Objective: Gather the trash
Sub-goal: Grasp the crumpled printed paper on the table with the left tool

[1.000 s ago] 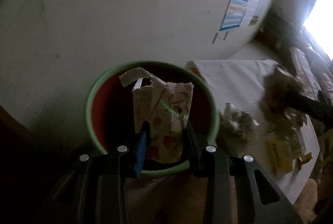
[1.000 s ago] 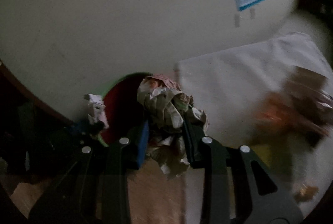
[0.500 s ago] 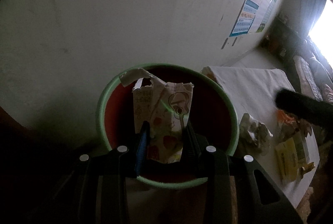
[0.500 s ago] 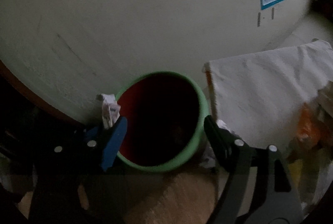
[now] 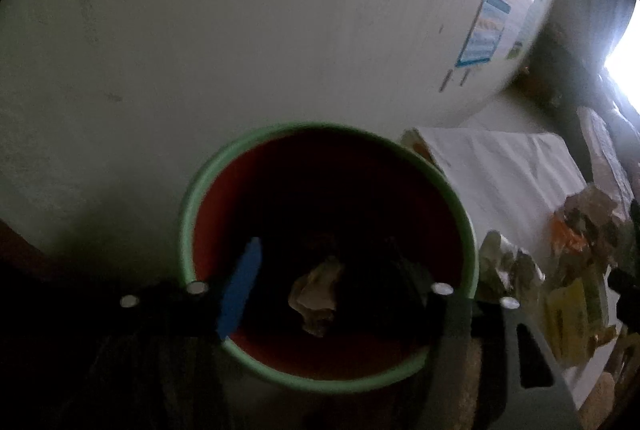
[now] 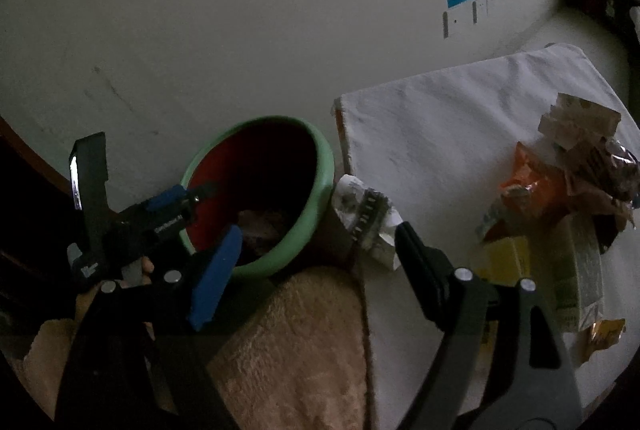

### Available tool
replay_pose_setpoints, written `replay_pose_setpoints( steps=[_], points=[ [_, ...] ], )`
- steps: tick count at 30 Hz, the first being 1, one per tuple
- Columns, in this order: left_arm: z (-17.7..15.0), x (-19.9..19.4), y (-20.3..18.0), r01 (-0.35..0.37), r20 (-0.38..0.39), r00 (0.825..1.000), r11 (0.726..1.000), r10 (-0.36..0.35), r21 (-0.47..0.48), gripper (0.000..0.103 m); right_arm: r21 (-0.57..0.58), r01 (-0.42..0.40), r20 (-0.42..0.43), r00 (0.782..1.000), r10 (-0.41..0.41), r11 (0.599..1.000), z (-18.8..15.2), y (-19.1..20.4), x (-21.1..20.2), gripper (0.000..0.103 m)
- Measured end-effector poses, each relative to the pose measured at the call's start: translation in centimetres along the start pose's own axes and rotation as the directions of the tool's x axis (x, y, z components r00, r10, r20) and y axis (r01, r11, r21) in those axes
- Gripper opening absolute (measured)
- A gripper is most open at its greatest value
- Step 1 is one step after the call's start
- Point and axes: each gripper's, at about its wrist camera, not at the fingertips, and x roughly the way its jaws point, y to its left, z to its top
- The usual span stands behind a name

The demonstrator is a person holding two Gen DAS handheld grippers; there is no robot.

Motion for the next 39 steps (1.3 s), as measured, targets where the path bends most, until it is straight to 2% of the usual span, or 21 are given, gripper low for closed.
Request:
replay_pose_setpoints(
  steps=[7, 11, 13, 15, 21, 24, 30, 33, 39],
  points=[
    [0.2, -1.2, -0.4, -0.001, 0.008, 1.0, 1.0, 0.001, 0.001, 0.06, 0.006, -0.013, 0.01, 1.0, 0.013, 1.0, -0.6, -0.4, -0.8, 0.077],
    [0.4, -2.1, -1.6, 0.027, 0.01, 1.0, 1.0, -0.027, 0.015, 0.06, 0.021, -0.005, 0.029, 1.0, 0.005, 1.0, -0.9, -1.3, -1.9, 0.078],
    [0.3, -2.5, -3.0, 0.048, 0.01, 0.999, 0.998, -0.048, 0.04, 0.061, 0.036, 0.009, 0.042, 0.999, -0.011, 0.999, -1.1, -2.1, -2.7, 0.083],
    [0.2, -2.7, -4.2, 0.064, 0.005, 0.998, 0.996, -0.065, 0.064, 0.063, 0.055, 0.021, 0.053, 0.998, -0.024, 0.998, -1.5, -3.1, -3.5, 0.084],
    [-0.9, -2.4, -8.6, 0.132, -0.05, 0.991, 0.984, -0.127, 0.12, 0.064, 0.107, 0.083, 0.082, 0.992, -0.092, 0.991, -2.8, -6.4, -5.9, 0.084],
    [-1.5, -2.0, -10.7, 0.154, -0.086, 0.986, 0.979, -0.143, 0.133, 0.068, 0.138, 0.105, 0.095, 0.988, -0.119, 0.985, -3.5, -8.1, -6.9, 0.084],
    [-2.0, -0.3, -14.0, 0.182, -0.161, 0.973, 0.981, -0.168, 0.074, 0.072, 0.198, 0.103, 0.115, 0.985, -0.128, 0.975, -5.0, -10.9, -8.4, 0.084],
    [-1.9, 0.8, -15.9, 0.162, -0.176, 0.973, 0.985, -0.15, 0.054, 0.072, 0.221, 0.086, 0.123, 0.986, -0.115, 0.971, -5.8, -11.8, -8.8, 0.084],
    [-1.8, 3.1, -18.5, 0.057, -0.217, 0.975, 0.997, -0.046, 0.042, 0.072, 0.253, 0.052, 0.152, 0.984, -0.093, 0.966, -7.0, -12.9, -10.0, 0.084]
  ],
)
